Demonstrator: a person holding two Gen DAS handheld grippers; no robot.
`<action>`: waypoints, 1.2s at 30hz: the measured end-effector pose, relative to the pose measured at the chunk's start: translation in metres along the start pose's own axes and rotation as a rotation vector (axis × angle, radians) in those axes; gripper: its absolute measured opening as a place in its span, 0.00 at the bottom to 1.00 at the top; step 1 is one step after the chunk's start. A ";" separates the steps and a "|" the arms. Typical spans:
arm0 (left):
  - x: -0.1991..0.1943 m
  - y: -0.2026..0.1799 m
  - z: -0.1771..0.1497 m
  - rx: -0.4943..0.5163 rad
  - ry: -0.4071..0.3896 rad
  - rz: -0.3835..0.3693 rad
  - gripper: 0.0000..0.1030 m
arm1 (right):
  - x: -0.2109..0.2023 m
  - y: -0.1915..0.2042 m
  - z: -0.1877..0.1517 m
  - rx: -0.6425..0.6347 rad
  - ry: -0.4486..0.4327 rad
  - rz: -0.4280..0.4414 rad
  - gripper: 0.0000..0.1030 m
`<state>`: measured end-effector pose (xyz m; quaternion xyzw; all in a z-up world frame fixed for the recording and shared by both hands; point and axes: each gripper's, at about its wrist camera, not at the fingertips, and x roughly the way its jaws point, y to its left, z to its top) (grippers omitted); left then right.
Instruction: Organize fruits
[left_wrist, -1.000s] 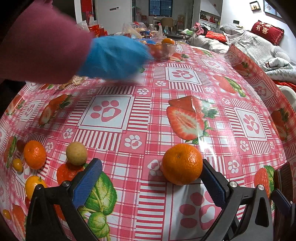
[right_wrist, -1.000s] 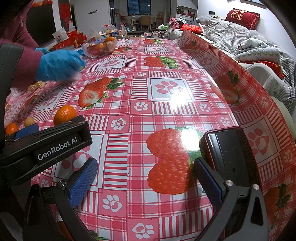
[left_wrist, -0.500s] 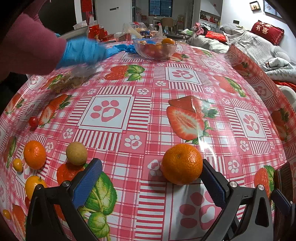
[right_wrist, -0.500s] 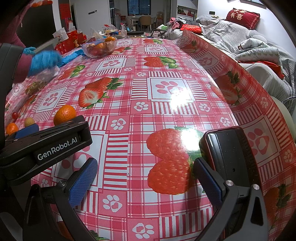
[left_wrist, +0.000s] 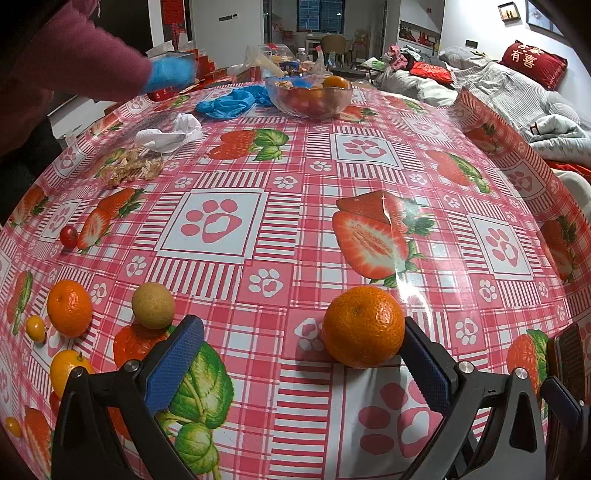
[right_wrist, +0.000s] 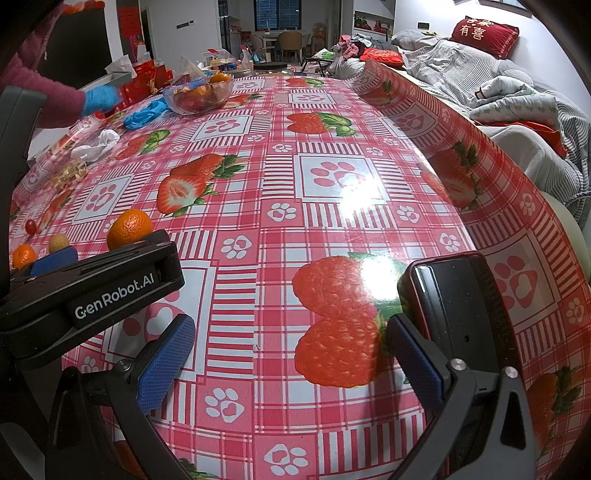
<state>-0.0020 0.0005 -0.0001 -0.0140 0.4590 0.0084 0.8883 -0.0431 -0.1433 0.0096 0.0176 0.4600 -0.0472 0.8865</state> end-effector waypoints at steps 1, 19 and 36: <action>0.000 0.000 0.000 0.000 0.000 0.000 1.00 | 0.000 0.000 0.000 0.000 0.000 0.000 1.00; -0.001 0.000 0.000 -0.004 0.000 0.003 1.00 | 0.002 -0.002 0.001 -0.006 0.000 0.004 1.00; -0.001 0.000 0.000 -0.004 0.000 0.003 1.00 | 0.002 -0.002 0.001 -0.006 0.000 0.004 1.00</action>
